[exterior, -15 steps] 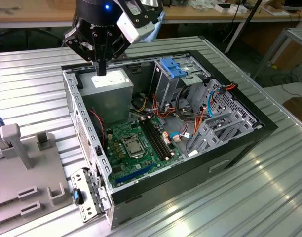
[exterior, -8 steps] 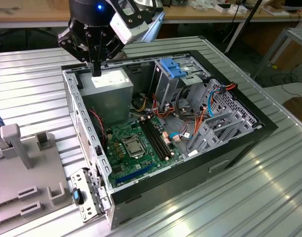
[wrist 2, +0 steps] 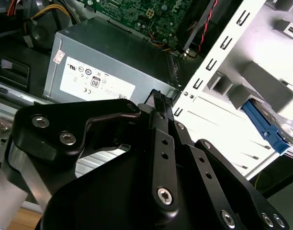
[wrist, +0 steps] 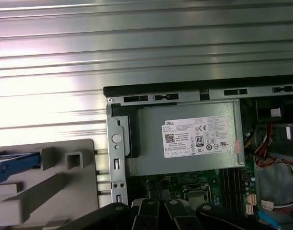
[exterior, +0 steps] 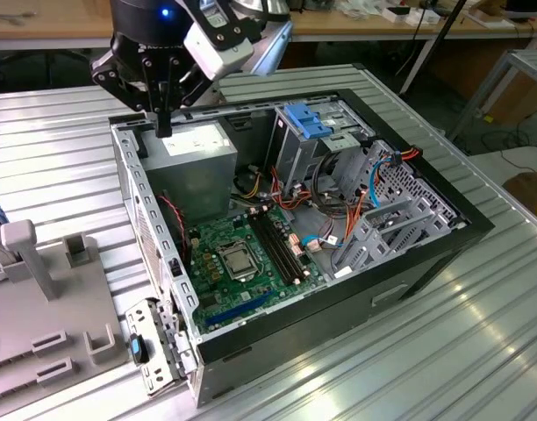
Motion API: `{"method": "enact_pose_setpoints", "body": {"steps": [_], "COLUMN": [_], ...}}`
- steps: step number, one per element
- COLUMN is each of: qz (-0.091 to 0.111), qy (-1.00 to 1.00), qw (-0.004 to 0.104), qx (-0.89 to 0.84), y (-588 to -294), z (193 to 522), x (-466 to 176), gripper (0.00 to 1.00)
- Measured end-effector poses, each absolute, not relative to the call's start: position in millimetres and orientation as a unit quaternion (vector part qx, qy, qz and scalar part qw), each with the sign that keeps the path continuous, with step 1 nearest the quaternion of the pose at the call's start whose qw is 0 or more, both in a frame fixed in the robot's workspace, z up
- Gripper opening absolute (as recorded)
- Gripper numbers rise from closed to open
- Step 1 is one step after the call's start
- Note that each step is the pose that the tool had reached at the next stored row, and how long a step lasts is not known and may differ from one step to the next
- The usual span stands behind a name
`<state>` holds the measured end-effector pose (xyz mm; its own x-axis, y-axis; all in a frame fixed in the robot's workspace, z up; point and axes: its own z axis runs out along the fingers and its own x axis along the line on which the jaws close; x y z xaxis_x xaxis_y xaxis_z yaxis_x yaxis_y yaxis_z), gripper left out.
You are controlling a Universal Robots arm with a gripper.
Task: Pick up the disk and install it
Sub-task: 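Reach for the disk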
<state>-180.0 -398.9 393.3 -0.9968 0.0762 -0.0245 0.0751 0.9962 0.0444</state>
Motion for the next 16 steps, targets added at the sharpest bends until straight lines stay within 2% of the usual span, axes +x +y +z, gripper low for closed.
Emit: {"method": "enact_pose_setpoints", "body": {"steps": [16], "qz": [0.022], "qy": [0.999], "qw": [0.013], "qx": [0.038], "y": [-399], "z": [393], "x": [-204], "gripper": [0.11]}}
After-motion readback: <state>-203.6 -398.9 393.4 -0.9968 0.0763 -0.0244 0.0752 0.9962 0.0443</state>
